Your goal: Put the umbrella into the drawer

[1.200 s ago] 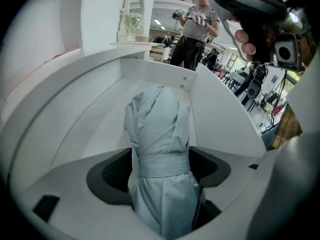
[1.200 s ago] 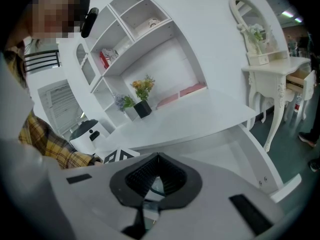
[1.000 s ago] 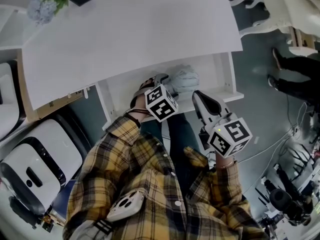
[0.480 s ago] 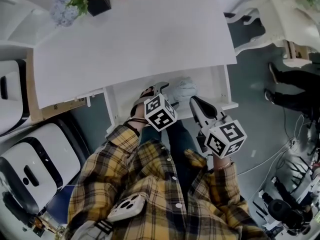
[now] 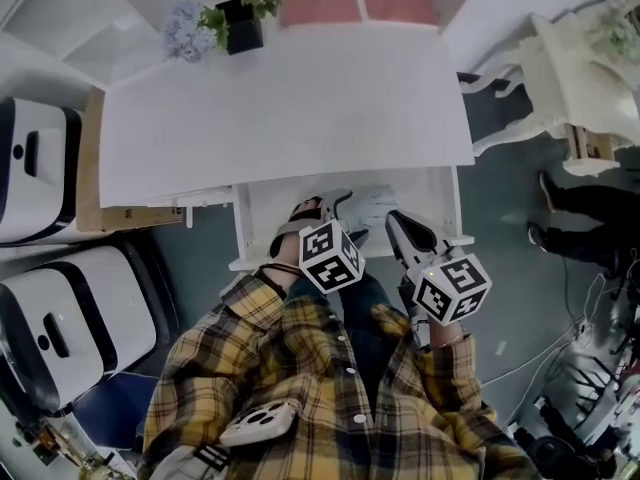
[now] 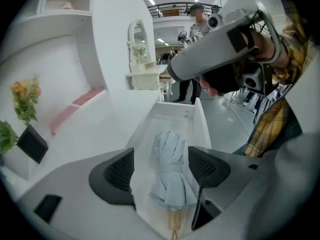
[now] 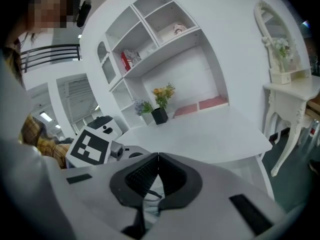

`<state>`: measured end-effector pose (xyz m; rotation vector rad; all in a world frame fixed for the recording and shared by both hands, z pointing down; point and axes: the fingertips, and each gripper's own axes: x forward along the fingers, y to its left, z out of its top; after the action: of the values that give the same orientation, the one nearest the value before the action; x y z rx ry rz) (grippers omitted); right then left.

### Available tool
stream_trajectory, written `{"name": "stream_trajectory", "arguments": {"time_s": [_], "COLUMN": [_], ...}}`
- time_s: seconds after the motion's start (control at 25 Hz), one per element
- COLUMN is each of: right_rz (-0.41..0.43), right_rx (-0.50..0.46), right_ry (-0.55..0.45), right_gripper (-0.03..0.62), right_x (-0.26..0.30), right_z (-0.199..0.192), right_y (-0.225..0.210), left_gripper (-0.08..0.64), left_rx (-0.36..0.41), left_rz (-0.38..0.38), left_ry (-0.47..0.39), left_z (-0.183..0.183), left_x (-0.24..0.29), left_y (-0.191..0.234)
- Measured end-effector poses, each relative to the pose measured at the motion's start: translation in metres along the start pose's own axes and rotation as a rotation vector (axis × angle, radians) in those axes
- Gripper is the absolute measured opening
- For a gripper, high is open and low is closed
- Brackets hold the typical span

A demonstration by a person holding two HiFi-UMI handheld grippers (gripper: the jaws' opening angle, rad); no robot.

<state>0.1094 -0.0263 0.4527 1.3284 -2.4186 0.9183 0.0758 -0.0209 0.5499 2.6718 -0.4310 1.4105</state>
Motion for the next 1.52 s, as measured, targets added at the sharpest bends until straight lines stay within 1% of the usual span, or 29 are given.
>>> {"name": "stream_trajectory", "arguments": {"time_s": [0.12, 0.28, 0.36, 0.44, 0.56, 0.68, 0.84, 1.0, 1.12, 1.24, 1.36, 1.48, 1.52], "right_rz": [0.028, 0.054, 0.066, 0.083, 0.101, 0.121, 0.163, 0.206, 0.232, 0.251, 0.273, 0.29, 0.291], "right_rx": [-0.022, -0.037, -0.05, -0.07, -0.125, -0.167, -0.201, -0.23, -0.275, -0.317, -0.34, -0.345, -0.343], "right_ry": [-0.003, -0.011, -0.02, -0.03, -0.041, -0.06, -0.085, -0.105, -0.122, -0.151, -0.183, -0.203, -0.21], "right_gripper": [0.017, 0.017, 0.017, 0.017, 0.017, 0.017, 0.017, 0.018, 0.018, 0.018, 0.018, 0.018, 0.018], "right_x": [-0.001, 0.0, 0.0, 0.0, -0.001, 0.0, 0.002, 0.005, 0.006, 0.004, 0.003, 0.003, 0.003], "right_z": [0.004, 0.01, 0.017, 0.025, 0.04, 0.055, 0.073, 0.088, 0.099, 0.111, 0.124, 0.133, 0.136], "right_y": [0.008, 0.016, 0.021, 0.026, 0.033, 0.039, 0.053, 0.069, 0.083, 0.097, 0.109, 0.117, 0.118], "left_gripper": [0.348, 0.348, 0.347, 0.341, 0.329, 0.315, 0.288, 0.275, 0.263, 0.224, 0.169, 0.094, 0.078], "left_rx": [-0.003, -0.043, -0.086, -0.147, -0.22, -0.262, -0.313, -0.403, -0.433, -0.463, -0.493, -0.495, -0.489], "left_rz": [0.049, 0.101, 0.128, 0.155, 0.21, 0.273, 0.335, 0.354, 0.368, 0.376, 0.379, 0.4, 0.413], "left_ry": [-0.029, -0.096, -0.147, -0.203, -0.27, -0.325, -0.415, -0.521, -0.566, -0.609, -0.665, -0.703, -0.71], "left_z": [0.01, 0.026, 0.035, 0.042, 0.052, 0.061, 0.071, 0.079, 0.081, 0.083, 0.085, 0.087, 0.088], "left_x": [-0.02, -0.048, -0.064, -0.08, -0.103, -0.125, -0.156, -0.186, -0.205, -0.223, -0.242, -0.257, -0.261], "left_y": [0.003, 0.007, 0.012, 0.016, 0.022, 0.029, 0.037, 0.045, 0.048, 0.047, 0.048, 0.05, 0.052]}}
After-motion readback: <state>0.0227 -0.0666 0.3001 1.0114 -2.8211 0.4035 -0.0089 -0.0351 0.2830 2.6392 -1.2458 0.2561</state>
